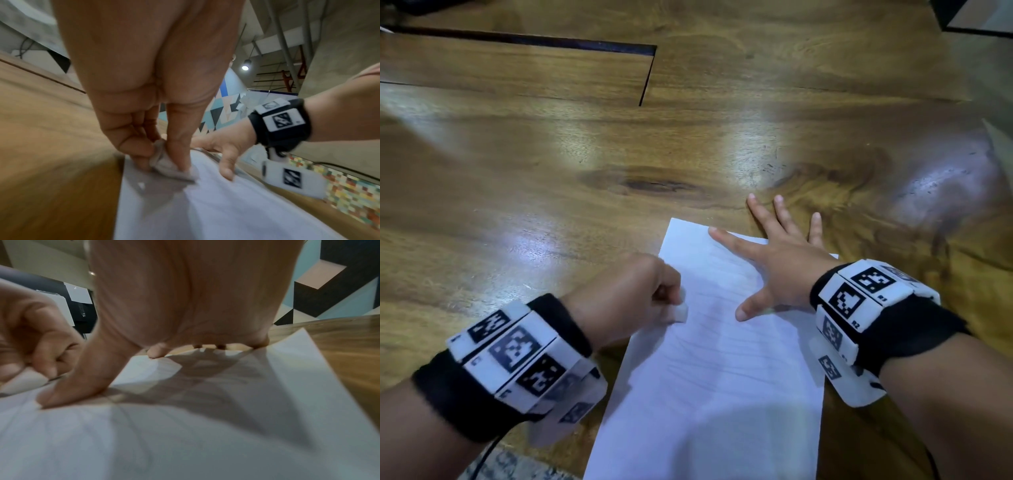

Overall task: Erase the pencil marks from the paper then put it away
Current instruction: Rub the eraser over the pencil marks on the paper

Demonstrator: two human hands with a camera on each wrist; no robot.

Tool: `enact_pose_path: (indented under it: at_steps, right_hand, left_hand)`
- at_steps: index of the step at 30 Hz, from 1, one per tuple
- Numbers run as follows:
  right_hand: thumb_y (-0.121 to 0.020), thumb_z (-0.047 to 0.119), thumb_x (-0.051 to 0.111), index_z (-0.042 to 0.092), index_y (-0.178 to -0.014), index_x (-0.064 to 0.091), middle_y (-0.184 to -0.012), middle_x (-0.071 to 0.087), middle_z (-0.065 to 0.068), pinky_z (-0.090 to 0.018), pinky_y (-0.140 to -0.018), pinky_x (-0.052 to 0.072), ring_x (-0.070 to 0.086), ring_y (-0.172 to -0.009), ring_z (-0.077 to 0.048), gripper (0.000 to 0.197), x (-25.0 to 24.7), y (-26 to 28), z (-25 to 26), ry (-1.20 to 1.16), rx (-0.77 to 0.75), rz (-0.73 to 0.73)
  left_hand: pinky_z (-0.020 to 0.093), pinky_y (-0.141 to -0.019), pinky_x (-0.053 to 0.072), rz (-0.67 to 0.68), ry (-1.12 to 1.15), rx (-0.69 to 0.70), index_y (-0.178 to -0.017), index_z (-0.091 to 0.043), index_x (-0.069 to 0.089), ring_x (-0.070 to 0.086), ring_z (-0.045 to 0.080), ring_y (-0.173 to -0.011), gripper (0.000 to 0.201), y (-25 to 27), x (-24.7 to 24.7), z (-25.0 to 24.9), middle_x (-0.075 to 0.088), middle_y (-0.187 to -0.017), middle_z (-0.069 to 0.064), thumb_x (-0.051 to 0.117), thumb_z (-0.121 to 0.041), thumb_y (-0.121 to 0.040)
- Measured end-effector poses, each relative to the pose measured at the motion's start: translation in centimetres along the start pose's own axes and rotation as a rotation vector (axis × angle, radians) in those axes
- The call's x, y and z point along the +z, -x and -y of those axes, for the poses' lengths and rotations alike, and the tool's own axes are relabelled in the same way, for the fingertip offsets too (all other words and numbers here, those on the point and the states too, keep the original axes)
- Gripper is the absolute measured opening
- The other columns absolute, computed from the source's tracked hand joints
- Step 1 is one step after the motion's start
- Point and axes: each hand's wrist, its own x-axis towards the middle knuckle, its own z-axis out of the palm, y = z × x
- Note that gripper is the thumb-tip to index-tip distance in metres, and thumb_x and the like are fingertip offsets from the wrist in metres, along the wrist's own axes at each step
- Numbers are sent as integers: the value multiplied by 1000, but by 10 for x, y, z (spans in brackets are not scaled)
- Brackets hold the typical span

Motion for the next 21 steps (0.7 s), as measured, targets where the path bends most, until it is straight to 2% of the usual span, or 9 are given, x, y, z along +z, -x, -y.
enact_pose_path:
  at_steps: [3, 5, 6, 9, 12, 14, 17, 21]
  right_hand:
    - [-55, 73, 70, 68, -127, -22, -139, -51, 5, -68, -103, -17, -47, -128, -27, 117, 0, 0, 1, -4, 0, 1]
    - [-54, 73, 69, 68, -126, -23, -139, -52, 5, -68, -103, -17, -47, -129, -27, 117, -1, 0, 1, 0, 8, 1]
    - [-54, 74, 69, 68, -126, -23, -139, -52, 5, -68, -103, -17, -47, -129, -27, 117, -1, 0, 1, 4, 10, 0]
    - [-55, 74, 69, 68, -127, -23, -139, -52, 5, -68, -103, -17, -47, -128, -27, 117, 0, -1, 1, 8, 5, -3]
    - [-55, 74, 69, 67, -127, -22, -138, -53, 5, -68, -103, -18, -48, -128, -28, 117, 1, -1, 0, 9, 0, -7]
    - [-55, 73, 69, 67, -128, -22, -139, -52, 5, -68, -103, -18, -47, -128, -28, 116, 2, -1, 1, -3, -3, -16]
    - [-58, 72, 68, 64, -131, -20, -140, -51, 5, -67, -104, -17, -46, -129, -27, 115, 3, 3, 2, -25, -3, -41]
    - [-65, 72, 62, 56, -137, -20, -143, -47, 3, -64, -107, -16, -42, -132, -26, 110, 11, 11, 9, -39, -15, -75]
  left_hand:
    - [14, -54, 34, -153, -1, -28, -70, -17, 64, 55, 14, -66, 12, -26, -8, -6, 67, -72, 1, 73, -24, -73]
    - [14, -51, 33, -202, 2, -50, -73, -15, 62, 52, 14, -64, 10, -38, -8, -8, 60, -66, -3, 71, -18, -75]
    - [14, -50, 31, -214, -13, -41, -69, -18, 58, 49, 13, -62, 14, -37, -6, -7, 53, -64, -6, 70, -15, -76]
    - [12, -50, 23, -180, -79, 37, -59, -26, 43, 38, 6, -58, 32, -13, 5, 2, 39, -61, -11, 69, -17, -76]
    - [10, -51, 28, -137, -62, 74, -57, -27, 40, 36, -1, -58, 36, 8, 11, 6, 38, -60, -12, 70, -20, -76]
    - [10, -55, 32, -168, -29, 63, -58, -28, 44, 39, -1, -60, 33, 10, 13, 8, 41, -62, -11, 72, -20, -75]
    - [13, -57, 31, -174, 34, 16, -68, -28, 53, 46, 2, -68, 19, 10, 14, 12, 51, -72, -7, 71, -25, -74]
    - [15, -59, 32, -142, 39, -6, -75, -25, 55, 48, 3, -73, 14, 11, 9, 15, 55, -80, -4, 69, -27, -76]
